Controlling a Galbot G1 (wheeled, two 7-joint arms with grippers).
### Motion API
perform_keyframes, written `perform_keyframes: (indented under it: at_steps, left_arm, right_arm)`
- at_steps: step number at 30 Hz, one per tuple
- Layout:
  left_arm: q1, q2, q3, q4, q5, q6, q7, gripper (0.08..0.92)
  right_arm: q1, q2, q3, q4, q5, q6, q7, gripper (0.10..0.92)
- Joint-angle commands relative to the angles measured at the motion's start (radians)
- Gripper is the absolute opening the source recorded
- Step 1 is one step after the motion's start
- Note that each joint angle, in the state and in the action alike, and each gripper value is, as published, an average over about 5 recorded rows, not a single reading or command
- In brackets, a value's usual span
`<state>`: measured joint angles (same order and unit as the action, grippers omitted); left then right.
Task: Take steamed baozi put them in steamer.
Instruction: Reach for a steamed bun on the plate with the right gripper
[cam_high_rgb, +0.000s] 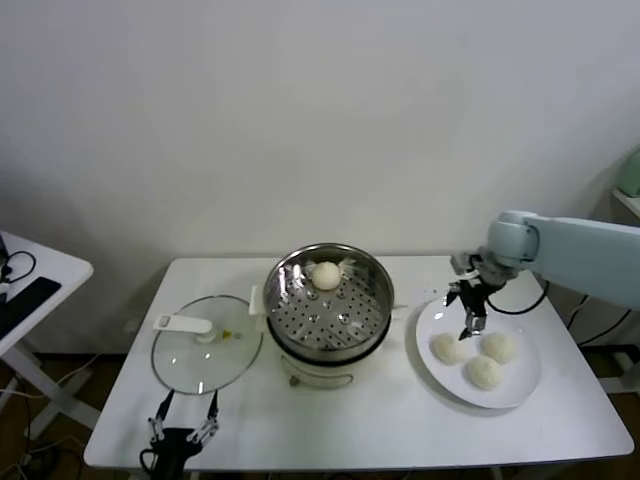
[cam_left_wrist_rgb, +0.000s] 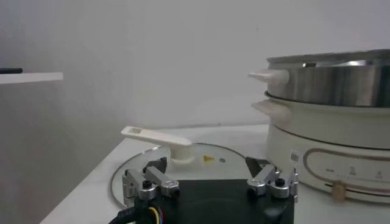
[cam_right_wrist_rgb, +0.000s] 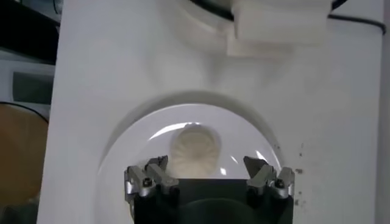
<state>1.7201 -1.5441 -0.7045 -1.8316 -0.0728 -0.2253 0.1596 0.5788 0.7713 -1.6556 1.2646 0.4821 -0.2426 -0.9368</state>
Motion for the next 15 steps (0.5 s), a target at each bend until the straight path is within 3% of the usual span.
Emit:
perform_keyframes:
  at_steps: [1,15]
  left_arm:
    - [0.002,0.002,0.000,0.005,0.010,-0.002,0.000,0.823]
    - [-0.002,0.004,-0.001,0.021,0.020,-0.011,0.002,0.823]
  right_arm:
    - [-0.184,-0.025,0.138,-0.035,-0.099,-0.045,0.025,0.823]
    - [-0.257,-0.001,0.204,-0.078,-0.149,-0.053,0.036,0.823]
